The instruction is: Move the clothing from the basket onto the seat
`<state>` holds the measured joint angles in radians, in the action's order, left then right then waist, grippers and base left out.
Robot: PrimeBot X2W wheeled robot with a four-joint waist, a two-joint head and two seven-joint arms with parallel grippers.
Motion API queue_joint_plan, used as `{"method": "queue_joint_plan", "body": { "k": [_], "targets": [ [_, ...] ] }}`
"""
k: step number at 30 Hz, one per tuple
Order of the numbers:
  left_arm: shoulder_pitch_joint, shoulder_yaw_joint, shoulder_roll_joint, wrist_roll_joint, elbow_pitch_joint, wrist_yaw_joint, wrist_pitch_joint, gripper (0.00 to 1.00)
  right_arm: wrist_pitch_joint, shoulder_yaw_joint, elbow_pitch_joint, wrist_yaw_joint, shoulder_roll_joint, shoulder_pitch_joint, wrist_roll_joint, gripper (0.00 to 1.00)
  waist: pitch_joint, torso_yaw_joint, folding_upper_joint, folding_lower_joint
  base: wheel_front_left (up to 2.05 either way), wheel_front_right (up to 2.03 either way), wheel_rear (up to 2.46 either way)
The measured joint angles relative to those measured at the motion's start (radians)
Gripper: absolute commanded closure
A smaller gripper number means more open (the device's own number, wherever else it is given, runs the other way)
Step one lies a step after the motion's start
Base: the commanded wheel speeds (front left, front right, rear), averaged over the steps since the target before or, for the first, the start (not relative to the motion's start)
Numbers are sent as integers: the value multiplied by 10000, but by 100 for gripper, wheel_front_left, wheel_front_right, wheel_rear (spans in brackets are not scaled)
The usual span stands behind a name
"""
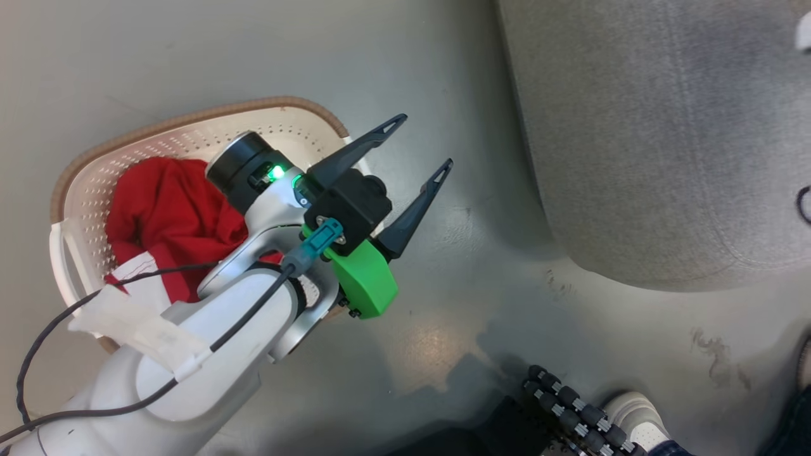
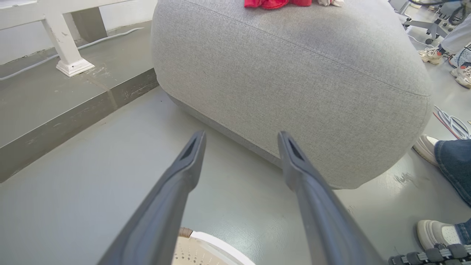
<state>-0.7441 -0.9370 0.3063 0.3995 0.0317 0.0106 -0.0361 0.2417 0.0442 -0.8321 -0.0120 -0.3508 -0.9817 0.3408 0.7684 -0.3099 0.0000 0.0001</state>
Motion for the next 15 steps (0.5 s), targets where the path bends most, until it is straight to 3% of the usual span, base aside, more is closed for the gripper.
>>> {"method": "queue_joint_plan", "body": {
  "k": [6, 15],
  "targets": [
    [17, 134, 71, 23, -190, 4, 234, 0, 88, 221, -50, -215, 238, 402, -236, 0, -284, -242, 0, 0, 0, 0, 0],
    [376, 408, 8, 366, -568, 88, 970, 0, 102, 372, 596, -399, 33, 848, -663, 0, -1137, -448, 0, -1, 0, 0, 0]
  ]
}}
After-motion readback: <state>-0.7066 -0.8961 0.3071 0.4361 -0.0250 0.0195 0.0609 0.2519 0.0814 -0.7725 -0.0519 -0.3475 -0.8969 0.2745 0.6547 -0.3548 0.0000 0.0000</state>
